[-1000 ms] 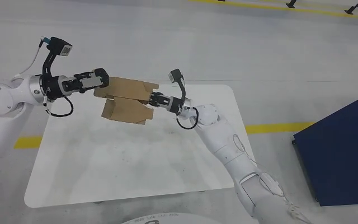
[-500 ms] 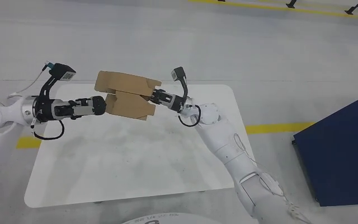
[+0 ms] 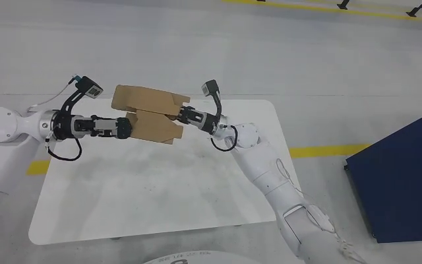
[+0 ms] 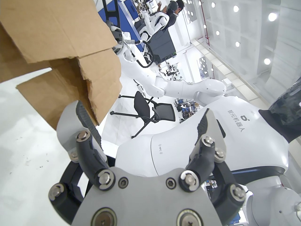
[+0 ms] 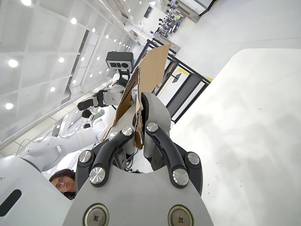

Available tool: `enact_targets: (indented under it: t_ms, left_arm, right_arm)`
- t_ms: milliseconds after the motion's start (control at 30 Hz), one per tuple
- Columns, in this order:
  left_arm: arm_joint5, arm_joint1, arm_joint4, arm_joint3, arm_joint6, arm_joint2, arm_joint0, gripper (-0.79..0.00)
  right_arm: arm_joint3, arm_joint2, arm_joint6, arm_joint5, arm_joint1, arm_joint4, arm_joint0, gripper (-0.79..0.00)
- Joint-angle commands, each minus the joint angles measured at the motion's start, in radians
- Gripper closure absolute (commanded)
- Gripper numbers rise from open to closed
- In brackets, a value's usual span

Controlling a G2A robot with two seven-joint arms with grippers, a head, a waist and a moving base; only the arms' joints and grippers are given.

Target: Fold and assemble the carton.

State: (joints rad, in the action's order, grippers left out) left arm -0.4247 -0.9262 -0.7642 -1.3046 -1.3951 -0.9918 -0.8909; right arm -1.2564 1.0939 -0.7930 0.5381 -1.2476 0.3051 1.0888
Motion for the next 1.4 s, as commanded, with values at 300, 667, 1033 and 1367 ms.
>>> enact_targets:
  t_ms: [300,667,1033,1367]
  left_arm:
    - [-0.012,-0.036,-0.007,0.066,0.011,0.041,0.060,-0.785]
    - [0.021,-0.048,-0.170,0.068,-0.021,-0.004,0.038,-0.785]
    - [0.026,-0.086,-0.197,0.138,-0.026,0.017,0.077,-0.785]
    - [0.055,-0.117,-0.146,0.174,-0.056,0.048,0.118,-0.785]
  right_arm:
    - [-0.008,-0.014,-0.009,-0.003,0.000,-0.027,0.002,0.000]
    - [-0.007,-0.027,-0.011,0.001,-0.001,-0.044,0.000,0.000]
    - [-0.016,-0.036,-0.007,0.003,-0.001,-0.070,0.005,0.000]
    - [-0.016,-0.047,0.007,0.002,-0.003,-0.086,0.003,0.000]
